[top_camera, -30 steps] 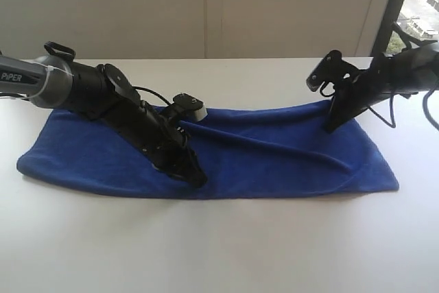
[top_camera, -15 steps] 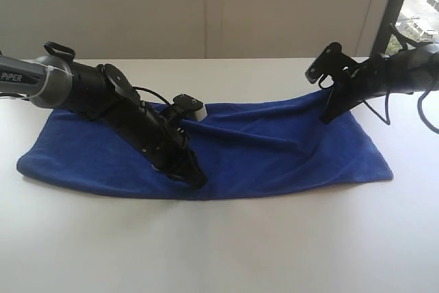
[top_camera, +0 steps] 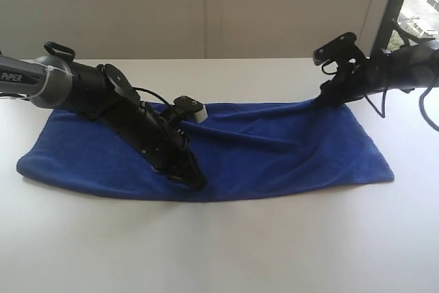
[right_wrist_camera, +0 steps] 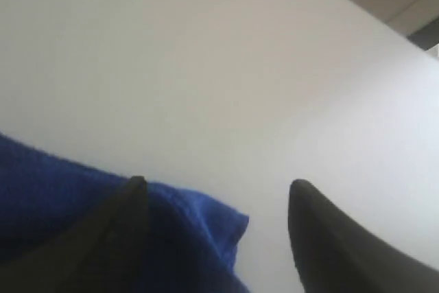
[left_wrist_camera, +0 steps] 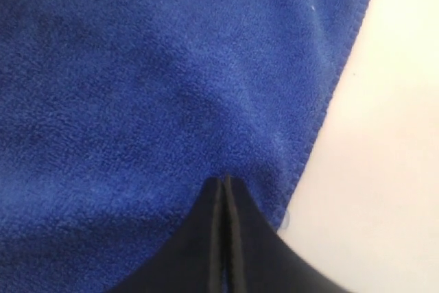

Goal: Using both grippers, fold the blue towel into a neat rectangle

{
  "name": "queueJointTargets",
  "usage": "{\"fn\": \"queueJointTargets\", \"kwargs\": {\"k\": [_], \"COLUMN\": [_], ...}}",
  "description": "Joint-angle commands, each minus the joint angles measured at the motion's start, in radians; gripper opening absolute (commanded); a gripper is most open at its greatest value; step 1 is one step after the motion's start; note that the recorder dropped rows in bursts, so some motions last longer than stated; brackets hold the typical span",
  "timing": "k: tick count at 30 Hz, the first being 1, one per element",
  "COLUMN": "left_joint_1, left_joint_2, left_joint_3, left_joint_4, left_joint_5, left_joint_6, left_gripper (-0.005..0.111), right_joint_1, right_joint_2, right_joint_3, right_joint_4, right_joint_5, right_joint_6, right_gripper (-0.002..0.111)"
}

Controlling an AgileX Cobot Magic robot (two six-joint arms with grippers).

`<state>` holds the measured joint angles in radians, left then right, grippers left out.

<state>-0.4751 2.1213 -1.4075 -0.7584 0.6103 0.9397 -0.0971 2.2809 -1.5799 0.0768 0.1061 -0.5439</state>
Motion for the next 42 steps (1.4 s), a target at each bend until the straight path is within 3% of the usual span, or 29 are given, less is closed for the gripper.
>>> {"fn": "queueJointTargets", "kwargs": {"k": [1,7,10,13,19,22,23,26,29,32,35,42], "left_joint_1": [-0.005,-0.005,-0.003,-0.003,0.04,0.096,0.145,0.245,0.346,0.409,0.442,0.443], "left_joint_2": [0.023,0.02,-0.018,-0.088,-0.243,-0.301,-0.33,-0.366,-0.379,-0.379,-0.379,-0.381], "left_joint_3": [0.011,0.009,0.007,-0.015,-0.023,-0.023,-0.023,-0.002,0.032,0.067,0.082,0.082], "left_joint_4": [0.042,0.042,0.042,0.096,0.422,0.558,0.589,0.591,0.593,0.591,0.589,0.589], "left_joint_5": [0.047,0.034,0.02,0.022,0.02,0.06,0.095,0.13,0.152,0.15,0.154,0.19], "left_joint_6": [-0.001,0.002,0.002,-0.005,-0.251,-0.368,-0.403,-0.429,-0.429,-0.425,-0.425,-0.425], "left_gripper": [0.0,0.0,0.0,0.0,0.0,0.0,0.0,0.0,0.0,0.0,0.0,0.0], "right_joint_1": [-0.006,-0.029,-0.043,-0.045,-0.043,-0.043,-0.043,-0.043,-0.043,-0.043,-0.044,-0.1], "right_joint_2": [-0.056,-0.154,-0.19,-0.196,-0.184,-0.186,-0.186,-0.186,-0.186,-0.186,-0.194,-0.226], "right_joint_3": [-0.027,-0.027,-0.027,-0.021,0.095,0.143,0.169,0.214,0.235,0.245,0.245,0.245], "right_joint_4": [0.001,0.001,0.001,0.011,0.057,0.059,0.059,0.035,-0.043,-0.102,-0.168,-0.239], "right_joint_5": [0.001,0.241,0.536,0.81,0.902,0.902,0.891,0.905,1.033,1.115,1.115,1.115], "right_joint_6": [0.059,0.089,0.138,0.15,0.126,0.126,0.126,0.126,0.169,0.212,0.249,0.285], "right_gripper": [0.06,0.057,0.048,0.036,0.001,0.0,0.0,0.0,0.0,0.0,0.0,0.0]}}
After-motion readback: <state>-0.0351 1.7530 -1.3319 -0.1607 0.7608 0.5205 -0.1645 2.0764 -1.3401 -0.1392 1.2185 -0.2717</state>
